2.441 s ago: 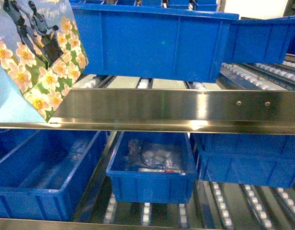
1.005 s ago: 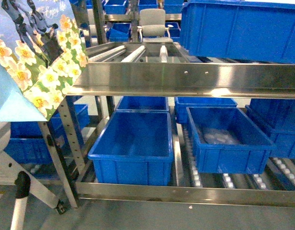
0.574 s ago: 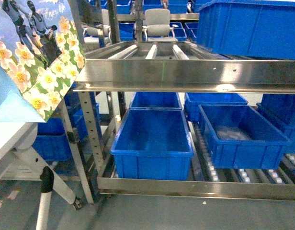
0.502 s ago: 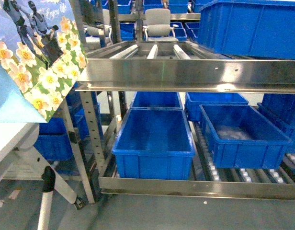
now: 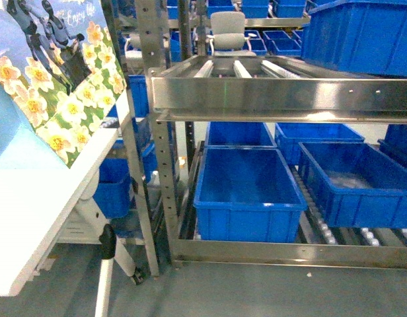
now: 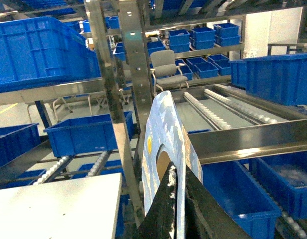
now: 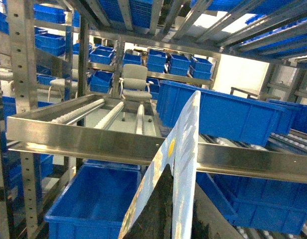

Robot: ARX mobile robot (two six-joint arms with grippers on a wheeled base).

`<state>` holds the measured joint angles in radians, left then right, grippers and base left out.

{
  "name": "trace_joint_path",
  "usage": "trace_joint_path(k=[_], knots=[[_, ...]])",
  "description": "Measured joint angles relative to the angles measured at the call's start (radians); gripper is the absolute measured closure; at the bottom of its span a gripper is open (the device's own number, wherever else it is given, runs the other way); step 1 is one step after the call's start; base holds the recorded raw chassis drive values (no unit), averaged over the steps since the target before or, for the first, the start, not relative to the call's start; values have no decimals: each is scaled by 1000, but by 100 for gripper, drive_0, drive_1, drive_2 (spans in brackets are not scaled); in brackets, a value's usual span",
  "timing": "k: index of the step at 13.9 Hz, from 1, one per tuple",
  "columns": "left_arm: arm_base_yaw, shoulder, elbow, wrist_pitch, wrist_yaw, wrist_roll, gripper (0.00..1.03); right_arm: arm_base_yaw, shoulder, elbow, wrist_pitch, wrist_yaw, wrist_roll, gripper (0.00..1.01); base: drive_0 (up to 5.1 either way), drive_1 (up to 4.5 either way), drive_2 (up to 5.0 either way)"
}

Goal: Move flower gift bag to table near conveyor

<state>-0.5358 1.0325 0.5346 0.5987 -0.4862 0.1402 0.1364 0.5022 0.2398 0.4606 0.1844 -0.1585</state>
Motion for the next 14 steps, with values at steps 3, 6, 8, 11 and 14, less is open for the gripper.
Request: trace_joint_path(k=[3,6,8,11,14], knots=[[0,1,0,-2,0,0,101,0,1,0,-1,0,0,98,-470,101,377],[0,1,0,0,0,0,101,0,0,0,2,0,0,98,-470,101,377],[0,1,0,0,0,0,101,0,0,0,2,0,0,98,-470,101,377],[0,1,0,0,0,0,101,0,0,0,1,0,0,98,-470,101,377],[0,1,0,-1,0,0,101,0,0,0,2,0,0,98,-470,101,377]])
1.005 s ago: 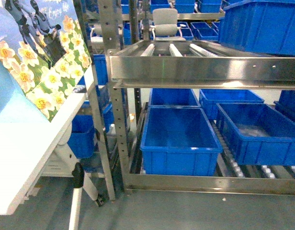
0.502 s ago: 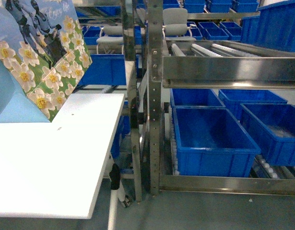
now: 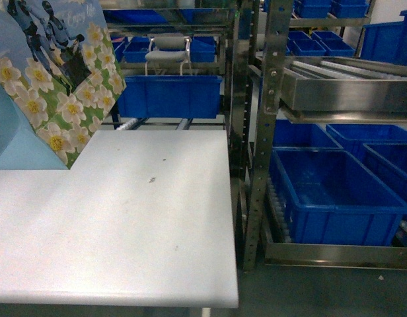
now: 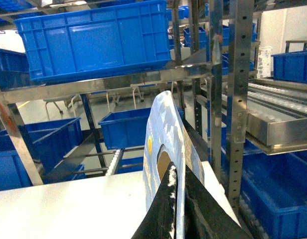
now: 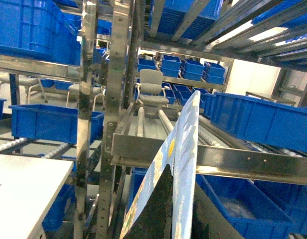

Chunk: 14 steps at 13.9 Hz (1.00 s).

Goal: Move flower gift bag to table near conveyor

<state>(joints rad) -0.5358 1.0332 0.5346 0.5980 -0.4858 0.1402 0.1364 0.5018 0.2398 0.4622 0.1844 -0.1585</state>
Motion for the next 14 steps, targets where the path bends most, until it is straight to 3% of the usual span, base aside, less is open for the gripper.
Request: trace_joint_path(k=[10,14], knots=[[0,1,0,-2,2,0,101,0,1,0,-5,0,0,98,-470,101,377],[0,0,0,1,0,0,101,0,0,0,-2,0,0,98,-493,252,252]])
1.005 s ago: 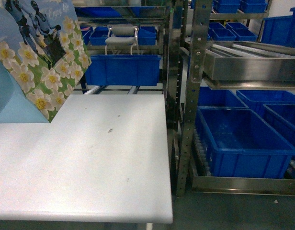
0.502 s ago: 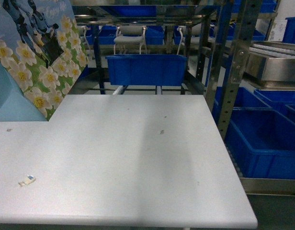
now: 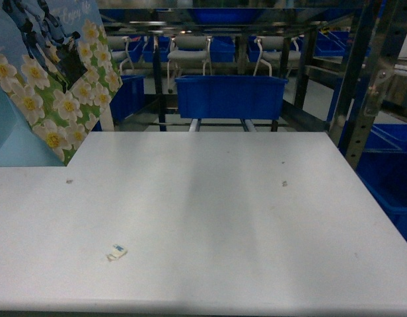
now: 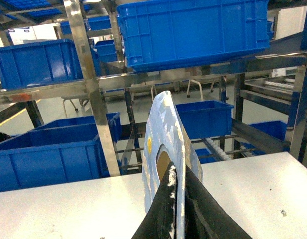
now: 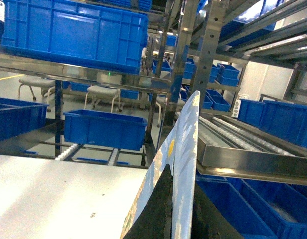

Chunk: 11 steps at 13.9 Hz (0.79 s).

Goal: Move flower gift bag to table near conveyor

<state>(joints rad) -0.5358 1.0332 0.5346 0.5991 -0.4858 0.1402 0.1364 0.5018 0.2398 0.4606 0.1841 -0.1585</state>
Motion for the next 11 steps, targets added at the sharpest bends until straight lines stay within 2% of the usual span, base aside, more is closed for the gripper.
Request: trace_joint_path(k=[6,11], knots=[[-2,0,0,0,-1,0,101,0,3,0,0,-4,0,98,-493,252,252],[-3,0,0,-2,2,0,101,0,-3,0,0,-1,0,98,0,0,0]])
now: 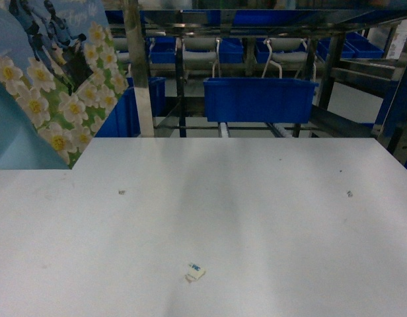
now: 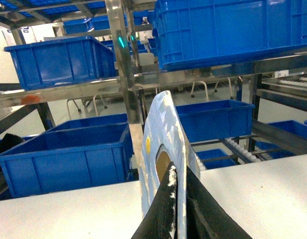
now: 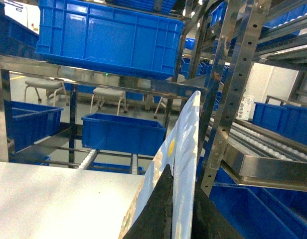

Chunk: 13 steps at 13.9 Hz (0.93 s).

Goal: Move flower gift bag to table near conveyor

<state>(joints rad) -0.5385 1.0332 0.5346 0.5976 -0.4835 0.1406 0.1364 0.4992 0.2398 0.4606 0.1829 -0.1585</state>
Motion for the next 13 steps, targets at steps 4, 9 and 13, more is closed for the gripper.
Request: trace_joint_path(k=[4,9,13], knots=[[0,-1,0,2,-3,0,101,0,3,0,3,0,0,98,8,330,-315],[1,7,-1,-6,-3,0,101,0,10,0,-5,0,0,98,8,352,-336],[3,5,-1,1,-3,0,101,-8,12,0,5,-5,0,98,0,0,0]])
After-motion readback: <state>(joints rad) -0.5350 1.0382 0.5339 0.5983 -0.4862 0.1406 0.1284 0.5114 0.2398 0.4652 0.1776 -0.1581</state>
